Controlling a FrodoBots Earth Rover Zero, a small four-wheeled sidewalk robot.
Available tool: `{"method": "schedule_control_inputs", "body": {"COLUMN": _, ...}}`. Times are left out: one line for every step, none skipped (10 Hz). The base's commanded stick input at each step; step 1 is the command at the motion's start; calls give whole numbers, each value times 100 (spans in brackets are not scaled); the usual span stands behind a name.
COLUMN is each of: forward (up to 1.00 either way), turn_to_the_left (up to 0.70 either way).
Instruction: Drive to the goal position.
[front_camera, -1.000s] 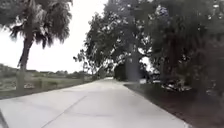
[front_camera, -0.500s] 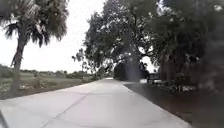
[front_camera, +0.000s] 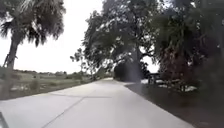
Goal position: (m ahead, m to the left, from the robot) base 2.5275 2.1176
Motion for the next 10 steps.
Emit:
{"method": "schedule_control_inputs", "body": {"forward": 60, "turn_to_the_left": 1}}
{"method": "schedule_control_inputs", "body": {"forward": 60, "turn_to_the_left": 1}}
{"method": "schedule_control_inputs", "body": {"forward": 60, "turn_to_the_left": 1}}
{"method": "schedule_control_inputs", "body": {"forward": 60, "turn_to_the_left": 1}}
{"method": "schedule_control_inputs", "body": {"forward": 60, "turn_to_the_left": 1}}
{"method": "schedule_control_inputs", "body": {"forward": 60, "turn_to_the_left": 1}}
{"method": "schedule_control_inputs", "body": {"forward": 60, "turn_to_the_left": 1}}
{"method": "schedule_control_inputs", "body": {"forward": 60, "turn_to_the_left": 1}}
{"method": "schedule_control_inputs", "body": {"forward": 60, "turn_to_the_left": 1}}
{"method": "schedule_control_inputs", "body": {"forward": 60, "turn_to_the_left": 1}}
